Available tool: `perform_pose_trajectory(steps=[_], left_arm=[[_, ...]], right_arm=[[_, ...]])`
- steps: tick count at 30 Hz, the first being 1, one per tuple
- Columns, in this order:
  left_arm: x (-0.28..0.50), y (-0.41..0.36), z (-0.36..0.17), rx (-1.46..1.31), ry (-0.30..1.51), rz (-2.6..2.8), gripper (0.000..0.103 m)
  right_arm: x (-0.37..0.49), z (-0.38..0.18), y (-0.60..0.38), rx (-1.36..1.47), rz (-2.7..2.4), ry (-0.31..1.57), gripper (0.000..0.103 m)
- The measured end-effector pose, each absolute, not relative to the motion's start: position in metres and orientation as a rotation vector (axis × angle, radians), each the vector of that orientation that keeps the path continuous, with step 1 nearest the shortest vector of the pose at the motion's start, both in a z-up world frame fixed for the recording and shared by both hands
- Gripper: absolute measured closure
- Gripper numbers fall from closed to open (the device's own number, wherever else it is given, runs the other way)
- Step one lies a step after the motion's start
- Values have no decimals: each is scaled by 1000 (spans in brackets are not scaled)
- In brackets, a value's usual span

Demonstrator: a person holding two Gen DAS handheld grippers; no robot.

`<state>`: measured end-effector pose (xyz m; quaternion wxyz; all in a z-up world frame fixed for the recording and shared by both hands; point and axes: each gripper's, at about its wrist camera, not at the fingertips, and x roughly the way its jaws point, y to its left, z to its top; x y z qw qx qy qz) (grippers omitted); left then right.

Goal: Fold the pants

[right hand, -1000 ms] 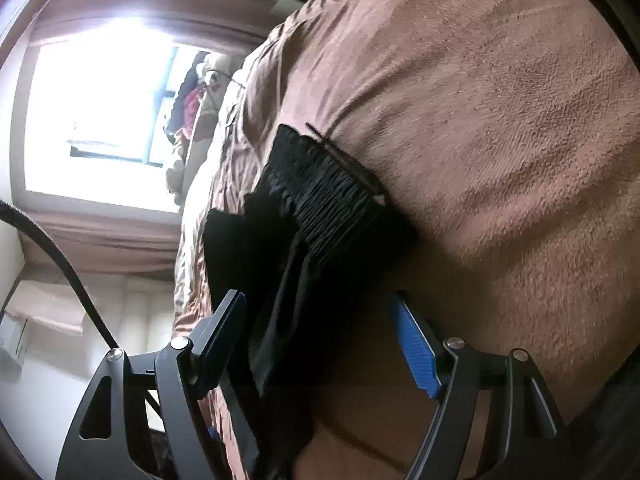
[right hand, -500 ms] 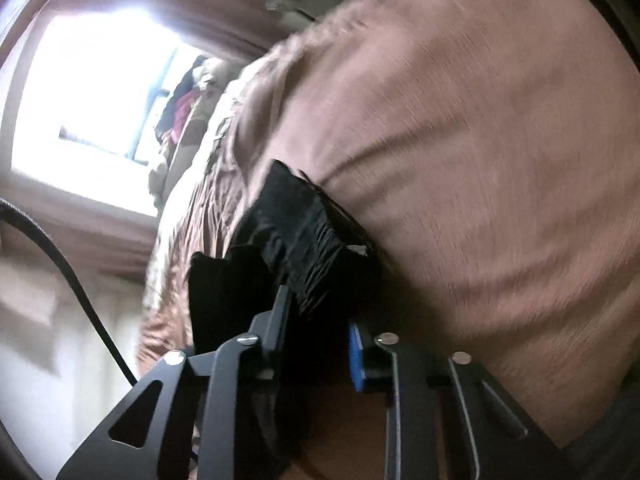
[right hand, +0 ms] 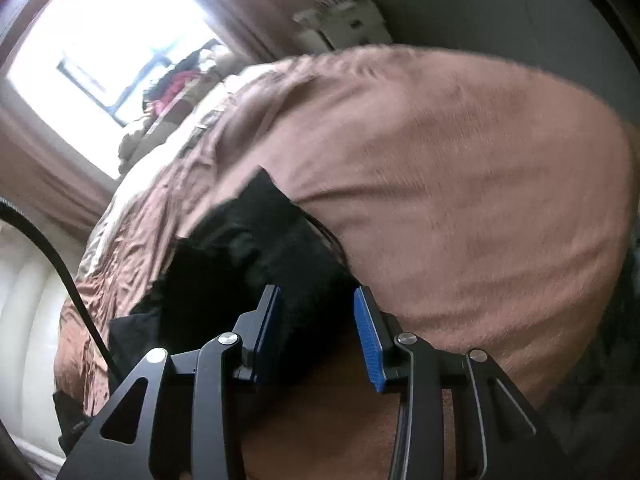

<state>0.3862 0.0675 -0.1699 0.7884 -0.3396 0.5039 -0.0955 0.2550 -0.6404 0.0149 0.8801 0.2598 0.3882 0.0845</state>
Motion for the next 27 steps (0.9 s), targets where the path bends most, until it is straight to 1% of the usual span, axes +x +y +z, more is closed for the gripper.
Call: perform_pose_trajectory(steps=[3,4,5,6,7,8,14,17,21,22,23,24,25,26,27], left_arm=[[385,62,-166,-695,1071,-192,56],[384,60,-166,-684,1067,-189,56],[384,57,-164,-679,1061,-189,56],[383,56,-164,-675,1056,-190,56],[382,55,-163,-671,1050,-189,55],[381,54,-163,-667,1047,-188,55],[374,52,-162,-668,1016,-171,53],[371,48,-160,-641,1002,-153,45],[368,40,-159,-587,1000,-123,44],[368,39,-160,-586,1001,-121,43],[368,38,-161,-588,1001,-123,39],[368,38,-161,-588,999,-125,37],[368,37,-161,-585,999,-126,34],[368,36,-160,-582,995,-127,32],[368,34,-160,-576,994,-126,30]], right_arm=[[255,30,-628,516,251,801,67],[258,34,-622,508,283,801,65],[260,37,-619,505,312,805,59],[263,40,-612,496,335,812,43],[268,41,-610,483,345,816,30],[273,43,-604,462,364,821,28],[320,39,-590,391,419,927,27],[350,35,-580,327,406,978,27],[375,35,-558,249,362,1025,27],[375,39,-555,236,354,1022,27],[379,39,-553,226,351,1018,27],[377,41,-552,218,342,1020,29],[379,40,-552,205,309,1026,44],[377,40,-553,202,289,1027,57],[376,41,-554,206,295,1029,79]])
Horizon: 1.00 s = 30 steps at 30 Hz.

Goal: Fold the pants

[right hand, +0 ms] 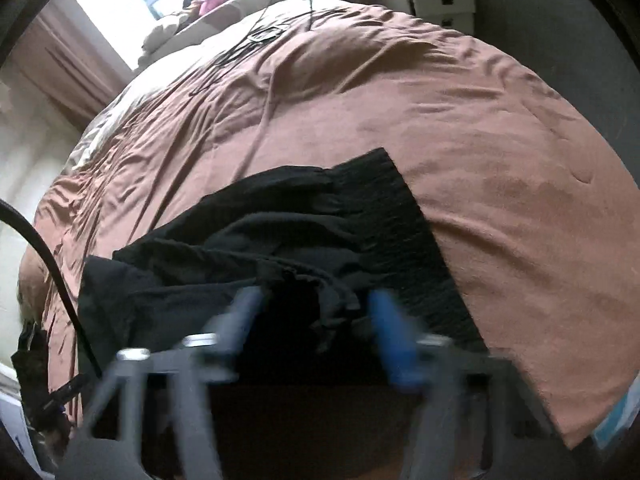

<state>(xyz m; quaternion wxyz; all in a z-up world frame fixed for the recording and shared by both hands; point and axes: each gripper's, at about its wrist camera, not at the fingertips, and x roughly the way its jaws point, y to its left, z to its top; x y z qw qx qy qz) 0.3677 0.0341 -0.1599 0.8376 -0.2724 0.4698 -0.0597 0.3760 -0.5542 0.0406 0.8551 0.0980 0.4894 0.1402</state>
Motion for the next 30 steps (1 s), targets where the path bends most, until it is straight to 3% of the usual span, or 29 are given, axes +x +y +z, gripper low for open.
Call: perform_pose_trajectory(steps=[1,3,8,15,26,29,30], left_arm=[[368,33,-160,-573,997,-127,28],[369,32,-161,-578,1000,-133,24],[372,25,-162,-553,1008,-157,9],[373,11,-161,-477,1028,-171,1],[367,7,-163,-434,1020,-208,1],[369,2,-163,-408,1017,-211,1],[367,1,-163,-404,1017,-210,1]], right_arm=[[376,41,-556,210,304,1033,88],[372,43,-558,201,302,1021,93],[348,48,-562,194,292,973,95],[314,61,-597,276,232,904,96],[285,42,-613,278,167,943,94],[282,48,-616,280,178,944,86],[279,55,-616,261,177,928,79]])
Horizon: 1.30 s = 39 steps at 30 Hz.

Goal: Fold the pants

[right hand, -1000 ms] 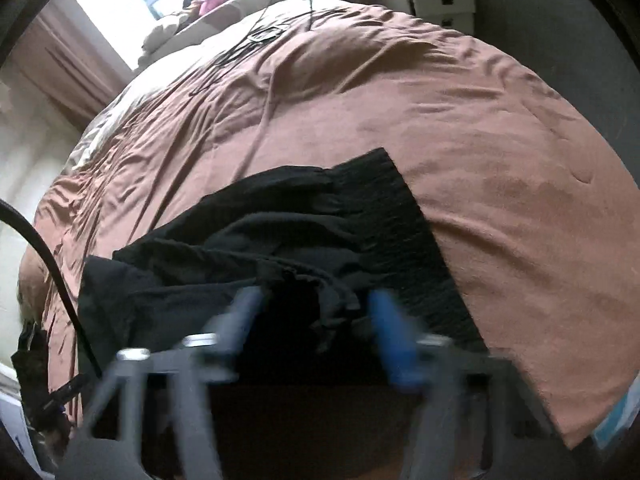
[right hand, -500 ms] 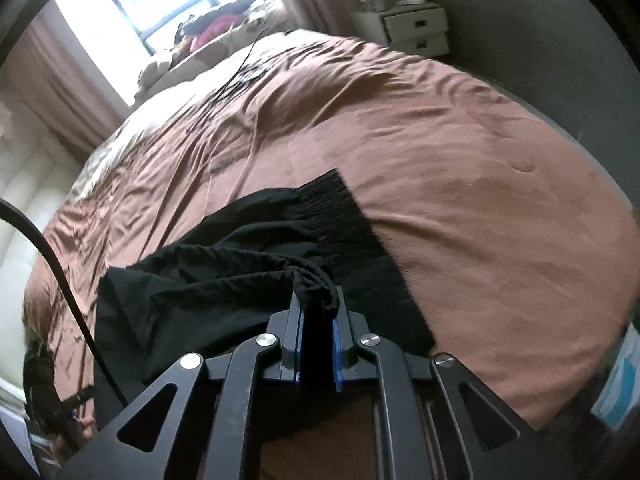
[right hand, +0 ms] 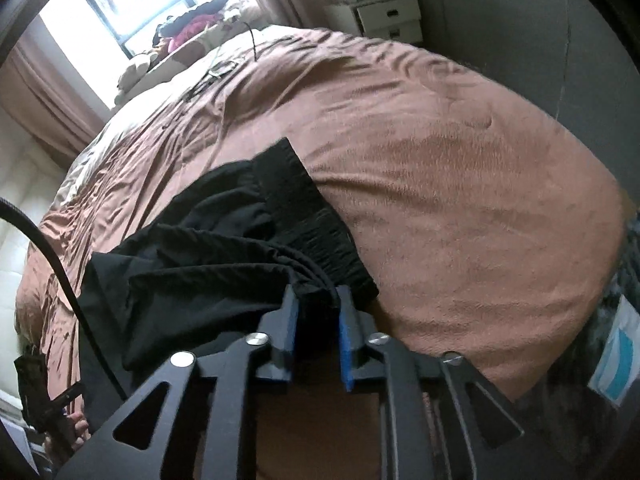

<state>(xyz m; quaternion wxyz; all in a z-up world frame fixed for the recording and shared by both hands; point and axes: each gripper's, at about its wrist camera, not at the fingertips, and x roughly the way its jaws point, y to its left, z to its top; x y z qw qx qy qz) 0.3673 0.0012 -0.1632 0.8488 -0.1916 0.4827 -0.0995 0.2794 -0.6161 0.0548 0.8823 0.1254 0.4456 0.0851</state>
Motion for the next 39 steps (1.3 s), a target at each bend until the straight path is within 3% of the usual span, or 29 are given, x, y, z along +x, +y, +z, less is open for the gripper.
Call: perform_pose_trajectory(steps=[2,3,4,18,27,32,35,39], left_arm=[[367,2,-163,-407,1011,-210,0],[366,3,-164,-414,1009,-209,1],[366,3,-164,-420,1006,-210,1],[360,8,-165,-470,981,-202,2],[359,28,-162,-561,949,-196,45],[369,36,-162,-605,946,-208,54],[378,40,-163,-633,945,-213,55],[393,47,-167,-671,955,-217,56]], right_arm=[[275,69,-616,221,179,884,58],[272,73,-617,206,183,864,42],[269,83,-615,185,191,833,36],[310,98,-528,-165,432,858,36],[365,78,-477,-333,548,930,36],[389,65,-455,-396,579,969,48],[399,57,-439,-427,598,990,58],[406,53,-432,-446,615,1009,76]])
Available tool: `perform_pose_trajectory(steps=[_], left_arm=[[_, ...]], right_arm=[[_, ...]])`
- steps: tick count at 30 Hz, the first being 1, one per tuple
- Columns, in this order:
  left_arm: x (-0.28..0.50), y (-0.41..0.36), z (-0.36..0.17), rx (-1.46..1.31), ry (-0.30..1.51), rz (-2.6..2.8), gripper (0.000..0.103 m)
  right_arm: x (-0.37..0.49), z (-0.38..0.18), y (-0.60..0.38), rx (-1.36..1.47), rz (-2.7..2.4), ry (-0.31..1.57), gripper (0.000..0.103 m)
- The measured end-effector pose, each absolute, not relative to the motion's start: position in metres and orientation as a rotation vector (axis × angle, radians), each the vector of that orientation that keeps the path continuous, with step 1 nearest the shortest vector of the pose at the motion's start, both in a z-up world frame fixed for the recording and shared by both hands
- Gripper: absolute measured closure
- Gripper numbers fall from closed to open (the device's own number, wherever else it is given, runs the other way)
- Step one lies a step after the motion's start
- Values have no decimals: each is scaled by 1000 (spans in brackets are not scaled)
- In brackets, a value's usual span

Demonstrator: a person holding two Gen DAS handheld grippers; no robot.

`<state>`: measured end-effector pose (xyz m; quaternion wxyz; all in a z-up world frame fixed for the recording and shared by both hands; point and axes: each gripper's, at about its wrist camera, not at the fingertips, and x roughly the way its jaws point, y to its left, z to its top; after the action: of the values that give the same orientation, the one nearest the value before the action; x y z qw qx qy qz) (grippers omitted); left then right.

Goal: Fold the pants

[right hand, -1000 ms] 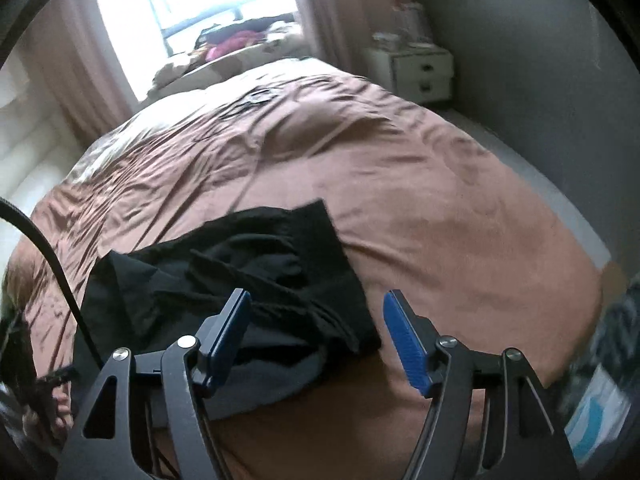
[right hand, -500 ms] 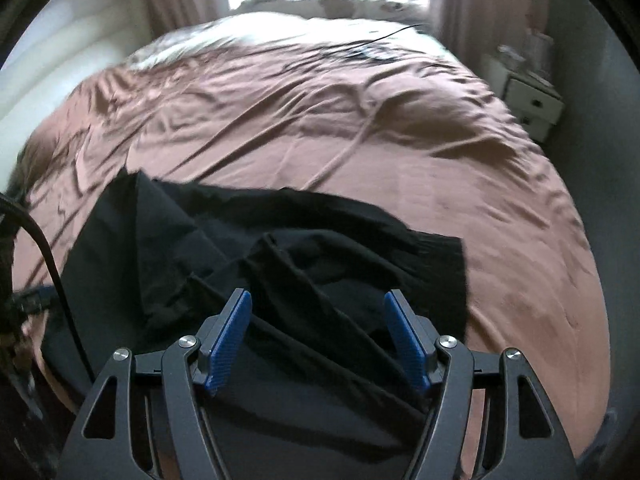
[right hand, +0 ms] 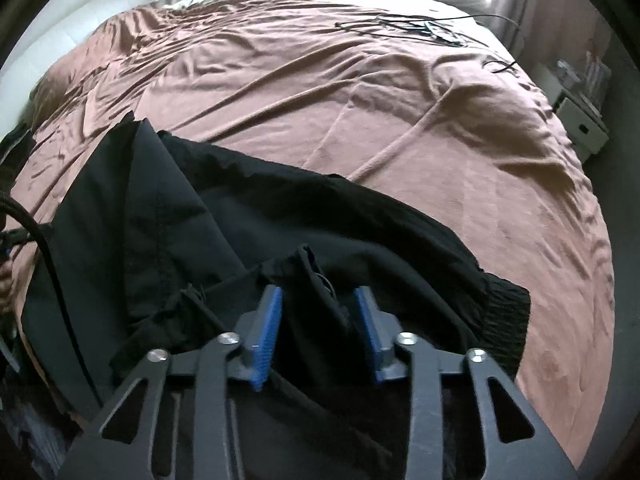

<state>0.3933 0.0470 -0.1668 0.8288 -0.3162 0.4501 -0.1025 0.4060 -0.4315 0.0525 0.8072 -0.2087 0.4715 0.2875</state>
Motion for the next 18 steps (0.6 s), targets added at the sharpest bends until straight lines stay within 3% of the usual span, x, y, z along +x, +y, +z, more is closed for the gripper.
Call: perform_pose_trajectory(steps=[1,3,6,8,10,18], left_arm=[[397,48,-168,-678,958,-221,58],[404,50,-170,-691,959,-216,64],[414,50,-175,-709,969,-216,69],[417,50,-176,-713,970,-206,87],[418,50,-177,-702,973,-190,95],[407,52,-166,-688,911,-160,98]], right_arm=[[408,52,-430,-449,616,1010,86],[409,50,-428,-454,615,1003,94],[408,53,-430,-431,617,992,99],[407,56,-434,-405,613,979,99],[408,63,-440,-378,600,959,101],[420,92,-484,-232,447,877,103]])
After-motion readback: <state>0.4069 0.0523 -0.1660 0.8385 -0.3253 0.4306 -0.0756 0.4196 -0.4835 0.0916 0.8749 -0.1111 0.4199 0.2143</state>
